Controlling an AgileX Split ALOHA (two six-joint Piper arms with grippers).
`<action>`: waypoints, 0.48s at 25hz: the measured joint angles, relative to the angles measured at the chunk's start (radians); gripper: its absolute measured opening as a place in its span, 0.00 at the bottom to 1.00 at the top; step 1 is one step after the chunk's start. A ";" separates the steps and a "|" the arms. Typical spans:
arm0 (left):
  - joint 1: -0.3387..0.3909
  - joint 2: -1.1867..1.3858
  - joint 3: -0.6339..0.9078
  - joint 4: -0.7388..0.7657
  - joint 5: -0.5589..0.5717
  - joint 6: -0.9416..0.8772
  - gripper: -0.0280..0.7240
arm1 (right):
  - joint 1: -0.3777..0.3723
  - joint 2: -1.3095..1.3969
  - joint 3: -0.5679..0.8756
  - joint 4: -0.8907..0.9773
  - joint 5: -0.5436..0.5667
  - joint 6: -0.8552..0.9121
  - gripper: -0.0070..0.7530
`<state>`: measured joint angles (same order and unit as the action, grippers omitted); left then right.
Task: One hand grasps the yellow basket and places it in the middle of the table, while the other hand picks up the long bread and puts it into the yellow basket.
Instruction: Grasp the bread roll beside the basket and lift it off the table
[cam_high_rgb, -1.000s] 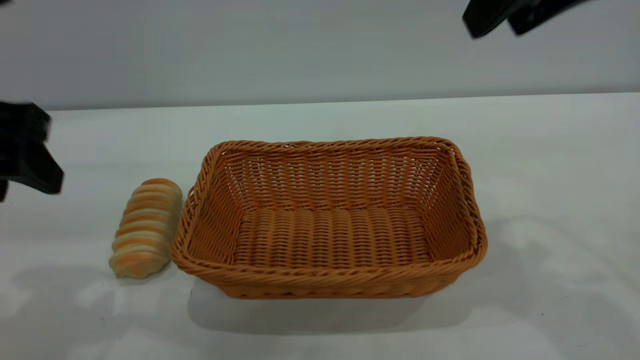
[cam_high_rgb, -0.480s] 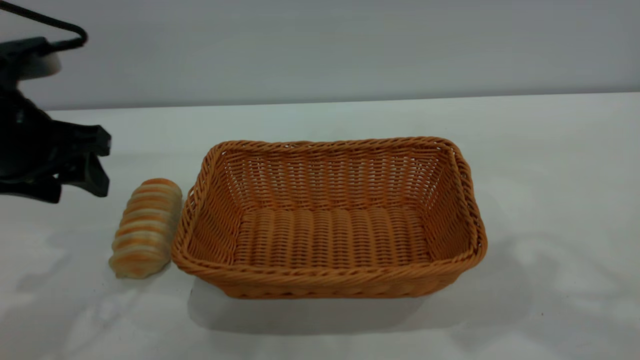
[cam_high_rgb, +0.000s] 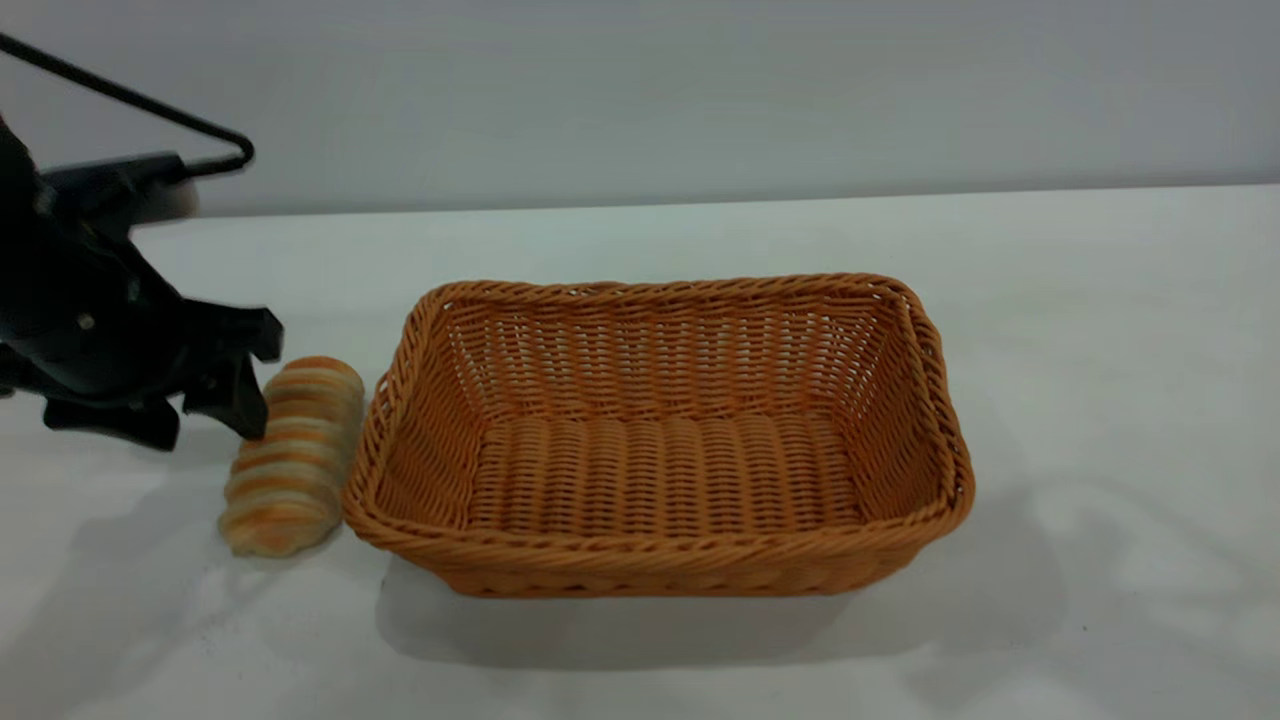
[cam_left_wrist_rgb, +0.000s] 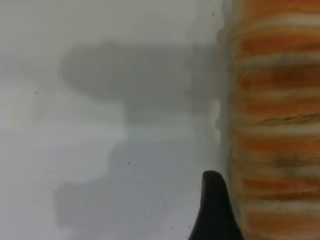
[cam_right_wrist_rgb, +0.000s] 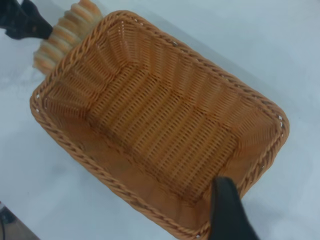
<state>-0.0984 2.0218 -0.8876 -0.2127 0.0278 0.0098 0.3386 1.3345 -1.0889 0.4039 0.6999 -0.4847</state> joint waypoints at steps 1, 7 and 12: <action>-0.001 0.019 -0.007 0.000 0.000 0.000 0.80 | 0.000 0.000 0.000 0.000 0.000 0.000 0.65; -0.040 0.103 -0.056 0.000 -0.015 -0.001 0.80 | 0.000 0.000 0.000 0.000 0.000 -0.001 0.65; -0.097 0.118 -0.077 0.000 -0.046 -0.001 0.79 | 0.000 0.000 0.001 0.000 0.000 -0.004 0.65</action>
<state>-0.1957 2.1395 -0.9649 -0.2127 -0.0178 0.0089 0.3386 1.3345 -1.0879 0.4039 0.7000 -0.4885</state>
